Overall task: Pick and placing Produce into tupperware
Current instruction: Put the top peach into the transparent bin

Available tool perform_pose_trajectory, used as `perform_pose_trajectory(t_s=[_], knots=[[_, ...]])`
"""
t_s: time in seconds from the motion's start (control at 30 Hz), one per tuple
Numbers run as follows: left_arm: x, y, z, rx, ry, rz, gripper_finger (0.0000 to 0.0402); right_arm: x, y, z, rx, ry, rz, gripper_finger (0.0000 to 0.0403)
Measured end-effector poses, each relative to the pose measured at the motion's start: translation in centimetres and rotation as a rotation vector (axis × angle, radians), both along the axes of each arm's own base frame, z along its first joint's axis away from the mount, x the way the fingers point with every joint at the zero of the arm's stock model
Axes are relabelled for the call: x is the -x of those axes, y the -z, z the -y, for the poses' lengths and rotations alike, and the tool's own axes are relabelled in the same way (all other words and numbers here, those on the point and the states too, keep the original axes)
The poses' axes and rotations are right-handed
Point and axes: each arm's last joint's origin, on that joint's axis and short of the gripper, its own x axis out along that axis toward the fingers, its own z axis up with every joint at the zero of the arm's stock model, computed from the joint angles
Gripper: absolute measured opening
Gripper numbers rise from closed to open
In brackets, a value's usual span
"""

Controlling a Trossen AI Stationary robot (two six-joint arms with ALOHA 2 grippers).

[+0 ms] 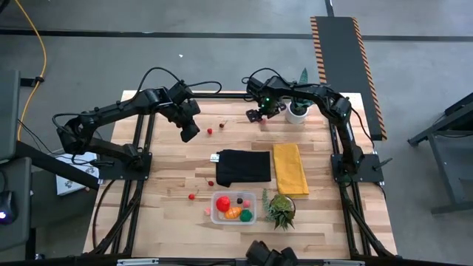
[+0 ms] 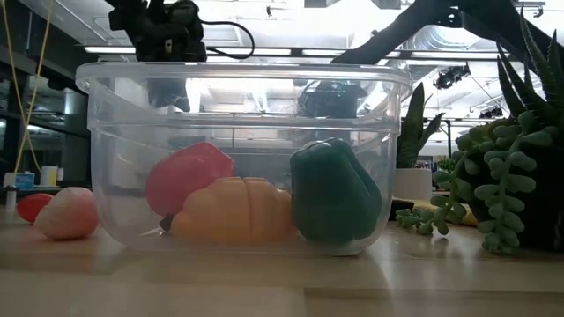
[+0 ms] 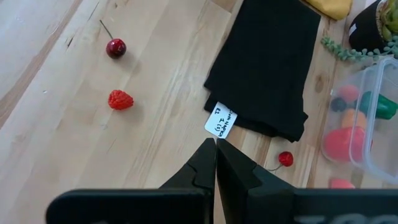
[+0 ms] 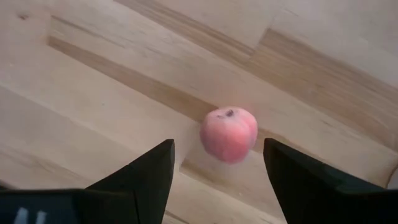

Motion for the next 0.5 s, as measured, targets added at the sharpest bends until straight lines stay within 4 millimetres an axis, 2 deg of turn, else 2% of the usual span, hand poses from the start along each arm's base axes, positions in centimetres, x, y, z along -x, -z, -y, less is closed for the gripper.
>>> perform_pose_trajectory(t_s=[0.37,0.5], knots=[[0.0,0.0,0.0,0.0,0.0,0.0,0.0003,0.52,-0.02,0.79,-0.011,0.024,0.011,0.0236],[0.0,0.0,0.0,0.0,0.0,0.0,0.0003,0.48,0.57,0.95,-0.048,0.025,0.021,0.0236]])
